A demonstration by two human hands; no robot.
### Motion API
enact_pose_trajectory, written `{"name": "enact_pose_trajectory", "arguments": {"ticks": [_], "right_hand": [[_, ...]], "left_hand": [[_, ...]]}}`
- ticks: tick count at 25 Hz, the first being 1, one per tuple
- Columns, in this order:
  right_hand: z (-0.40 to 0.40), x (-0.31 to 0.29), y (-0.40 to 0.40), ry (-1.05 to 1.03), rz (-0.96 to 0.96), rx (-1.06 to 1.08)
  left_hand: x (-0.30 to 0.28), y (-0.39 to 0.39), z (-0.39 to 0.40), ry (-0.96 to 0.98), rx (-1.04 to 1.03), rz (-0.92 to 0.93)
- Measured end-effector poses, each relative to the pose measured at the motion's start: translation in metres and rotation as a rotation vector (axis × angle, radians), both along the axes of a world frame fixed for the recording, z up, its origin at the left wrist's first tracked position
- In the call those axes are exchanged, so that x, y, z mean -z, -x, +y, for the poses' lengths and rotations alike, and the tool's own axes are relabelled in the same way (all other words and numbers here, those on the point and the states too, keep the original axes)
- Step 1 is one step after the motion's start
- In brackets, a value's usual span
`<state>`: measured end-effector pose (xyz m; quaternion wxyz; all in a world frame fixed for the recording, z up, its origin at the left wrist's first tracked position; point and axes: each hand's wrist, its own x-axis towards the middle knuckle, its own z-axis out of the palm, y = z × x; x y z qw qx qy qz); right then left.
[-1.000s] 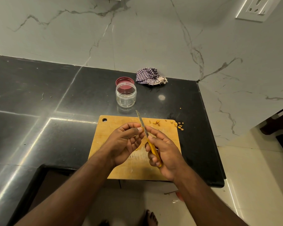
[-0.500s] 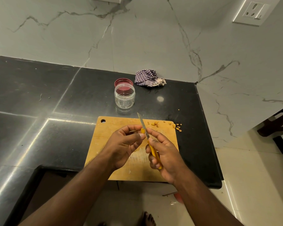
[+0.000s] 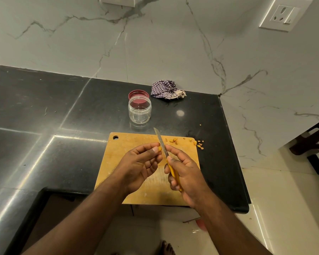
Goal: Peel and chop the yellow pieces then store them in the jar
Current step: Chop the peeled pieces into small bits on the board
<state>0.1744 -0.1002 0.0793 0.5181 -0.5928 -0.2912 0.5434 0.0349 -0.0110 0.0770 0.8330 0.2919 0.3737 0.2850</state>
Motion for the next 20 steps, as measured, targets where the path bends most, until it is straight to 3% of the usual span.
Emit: {"name": "enact_pose_trajectory", "arguments": {"ticks": [20], "right_hand": [[-0.0007,-0.0013,0.0018,0.003,-0.074,-0.009]], "left_hand": [[0.0013,0.0019,0.0063,0.096,0.043,-0.009]]}}
